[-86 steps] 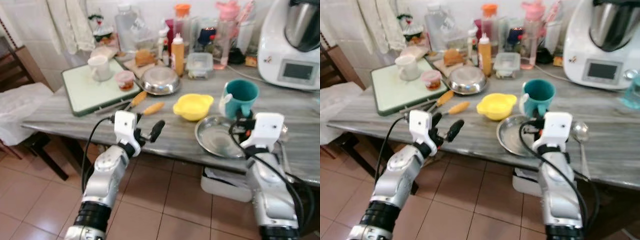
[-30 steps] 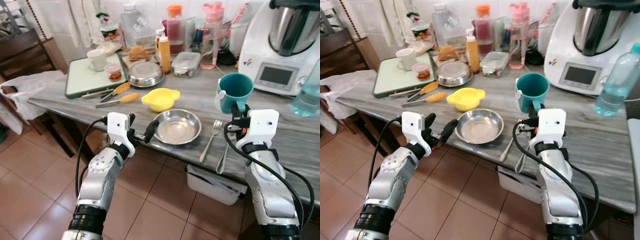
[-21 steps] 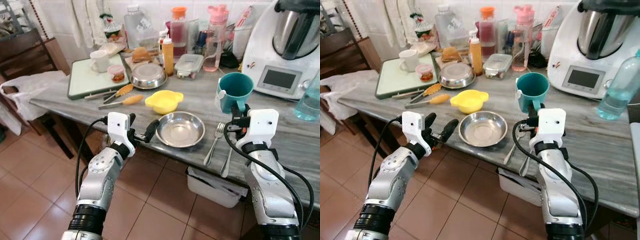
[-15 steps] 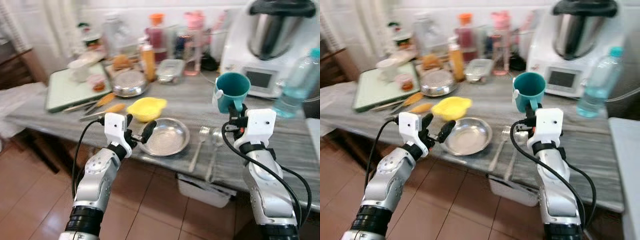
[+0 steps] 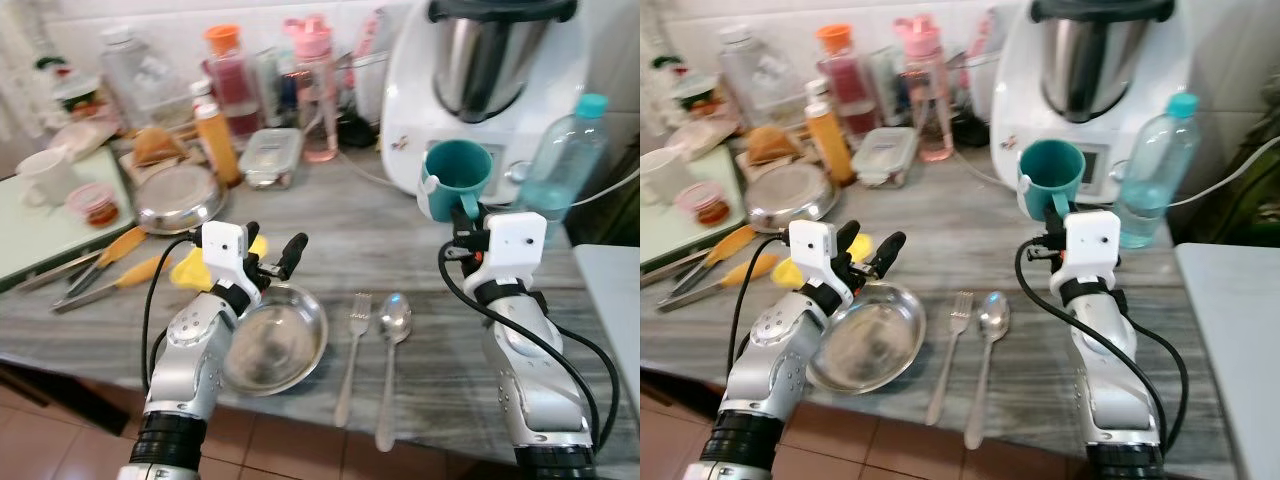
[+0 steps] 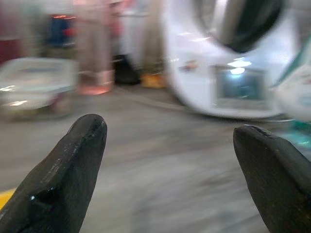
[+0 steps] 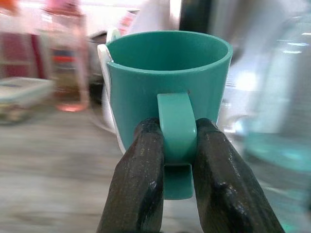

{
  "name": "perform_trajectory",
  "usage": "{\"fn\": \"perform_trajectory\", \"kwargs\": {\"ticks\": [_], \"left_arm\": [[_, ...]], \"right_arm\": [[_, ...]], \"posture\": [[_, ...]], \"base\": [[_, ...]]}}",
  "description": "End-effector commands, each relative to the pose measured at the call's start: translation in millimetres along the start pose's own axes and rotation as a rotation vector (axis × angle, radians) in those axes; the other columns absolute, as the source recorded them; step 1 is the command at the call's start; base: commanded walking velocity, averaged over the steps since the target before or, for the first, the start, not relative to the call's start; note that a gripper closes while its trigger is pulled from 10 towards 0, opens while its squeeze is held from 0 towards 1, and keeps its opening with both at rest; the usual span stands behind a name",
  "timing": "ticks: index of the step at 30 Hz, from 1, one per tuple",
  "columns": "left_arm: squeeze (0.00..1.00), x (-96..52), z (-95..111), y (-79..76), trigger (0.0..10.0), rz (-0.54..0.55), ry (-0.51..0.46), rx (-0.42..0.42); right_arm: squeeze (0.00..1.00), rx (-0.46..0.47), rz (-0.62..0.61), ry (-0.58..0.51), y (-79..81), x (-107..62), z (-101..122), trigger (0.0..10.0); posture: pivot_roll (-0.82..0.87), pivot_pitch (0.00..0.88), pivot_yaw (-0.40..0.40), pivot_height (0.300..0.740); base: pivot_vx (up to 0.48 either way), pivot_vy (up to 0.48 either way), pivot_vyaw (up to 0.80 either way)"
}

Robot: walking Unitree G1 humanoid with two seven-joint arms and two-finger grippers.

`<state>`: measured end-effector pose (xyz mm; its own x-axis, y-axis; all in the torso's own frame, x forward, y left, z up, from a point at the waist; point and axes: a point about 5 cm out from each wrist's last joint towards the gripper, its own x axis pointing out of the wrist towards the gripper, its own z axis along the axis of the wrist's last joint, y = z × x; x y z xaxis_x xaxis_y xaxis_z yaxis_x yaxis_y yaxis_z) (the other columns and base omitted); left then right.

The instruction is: Setting the table

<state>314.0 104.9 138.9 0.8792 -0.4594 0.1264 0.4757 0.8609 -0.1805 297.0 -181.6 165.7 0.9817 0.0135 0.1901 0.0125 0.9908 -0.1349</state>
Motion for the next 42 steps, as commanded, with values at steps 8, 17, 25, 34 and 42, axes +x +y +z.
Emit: {"fn": "perform_trajectory", "kwargs": {"ticks": [8, 17, 25, 34, 42], "left_arm": [[0.00, -8.8, 11.7, 13.2, 10.0, 0.074, 0.002, 0.016], [0.00, -10.7, 21.6, 12.3, 10.0, 0.052, 0.006, 0.047], [0.00, -12.5, 20.9, 13.7, 10.0, 0.051, 0.027, 0.054], [0.00, -12.0, 20.4, 12.5, 10.0, 0.040, 0.039, 0.059], [0.00, -13.0, 21.1, 10.5, 10.0, 0.016, 0.041, 0.068]], "right_arm": [[0.00, 0.013, 0.022, -0.027, 8.5, 2.2, 5.8, 10.0], [0.00, 0.018, 0.036, -0.041, 12.8, 3.0, 10.7, 10.0], [0.00, 0.023, 0.036, -0.039, 14.1, 4.0, 9.7, 10.0], [0.00, 0.023, 0.031, -0.040, 13.8, 4.7, 9.6, 10.0], [0.00, 0.016, 0.025, -0.040, 13.1, 5.7, 9.0, 10.0]], "posture": [[-0.07, 0.000, 0.063, 0.740], [-0.06, 0.000, 0.064, 0.740], [-0.06, 0.000, 0.071, 0.740], [-0.06, 0.000, 0.075, 0.740], [-0.06, 0.000, 0.082, 0.740]], "base": [[0.000, 0.000, 0.00], [0.000, 0.000, 0.00], [0.000, 0.279, 0.00], [0.000, 0.412, 0.00], [0.000, 0.092, 0.00]]}}
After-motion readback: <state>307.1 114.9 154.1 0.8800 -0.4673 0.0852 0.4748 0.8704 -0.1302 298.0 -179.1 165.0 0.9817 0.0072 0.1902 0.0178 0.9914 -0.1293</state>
